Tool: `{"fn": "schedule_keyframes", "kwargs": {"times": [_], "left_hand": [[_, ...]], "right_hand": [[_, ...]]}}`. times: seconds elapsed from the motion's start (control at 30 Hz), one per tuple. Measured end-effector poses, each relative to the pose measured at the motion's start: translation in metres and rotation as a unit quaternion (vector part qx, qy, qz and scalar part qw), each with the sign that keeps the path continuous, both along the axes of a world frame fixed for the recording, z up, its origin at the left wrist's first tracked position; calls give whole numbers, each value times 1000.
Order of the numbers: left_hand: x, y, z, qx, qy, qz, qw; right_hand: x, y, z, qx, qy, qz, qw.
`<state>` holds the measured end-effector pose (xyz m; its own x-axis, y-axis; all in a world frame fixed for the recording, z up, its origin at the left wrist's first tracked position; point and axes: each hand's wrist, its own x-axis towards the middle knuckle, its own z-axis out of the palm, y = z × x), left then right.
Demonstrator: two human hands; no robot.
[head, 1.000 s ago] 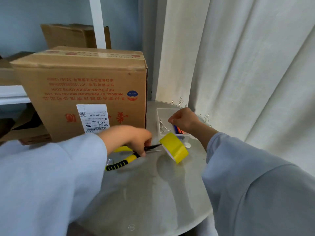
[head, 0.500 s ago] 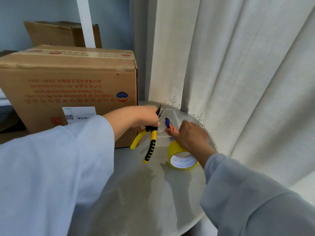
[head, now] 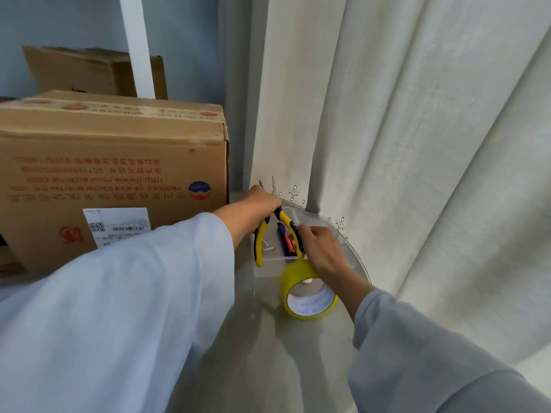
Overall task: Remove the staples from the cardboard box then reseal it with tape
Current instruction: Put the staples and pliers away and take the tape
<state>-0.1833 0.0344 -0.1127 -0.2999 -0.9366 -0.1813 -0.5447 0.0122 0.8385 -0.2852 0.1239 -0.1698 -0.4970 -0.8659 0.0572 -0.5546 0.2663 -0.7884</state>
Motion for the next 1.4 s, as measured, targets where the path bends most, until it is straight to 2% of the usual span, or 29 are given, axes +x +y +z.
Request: {"fn": "schedule_keyframes", "kwargs": {"times": [0.17,0.3,0.53,0.63,0.73,0.8,0.87,0.93,1.03,1.23,1.4], "left_hand": [[-14,-16,-13,19,32,15,999],[-16,-22,-27,40,44,-26,998],[-9,-30,-46,-1,-37,-97,995],[-6,-30,-49,-27,-77,-123,989],[-5,-27,-51,-50,-142,-169,974],[-6,-26,-52,-76,-192,-184,961],[-5,-25,-54,-115,-235,-196,945],[-4,-24,-57,-155,-277,-209,925],[-3,-20,-62,-178,-317,-223,905],[-3,-18,-61,-181,-327,-228,899],[2,-18,-61,-166,-316,-242,902]], "right_hand": [[-10,-20,1,-27,23,7,999],[-20,-38,1,19,28,-22,999],[-19,-67,-2,166,82,1,983],[-16,-78,5,212,76,53,973],[-13,-82,15,294,67,125,945],[-13,-85,15,296,74,131,943],[-10,-86,12,286,177,138,931],[-3,-81,11,274,302,138,902],[3,-79,12,291,389,150,861],[1,-102,6,401,344,207,823],[6,-98,7,409,360,221,809]]}}
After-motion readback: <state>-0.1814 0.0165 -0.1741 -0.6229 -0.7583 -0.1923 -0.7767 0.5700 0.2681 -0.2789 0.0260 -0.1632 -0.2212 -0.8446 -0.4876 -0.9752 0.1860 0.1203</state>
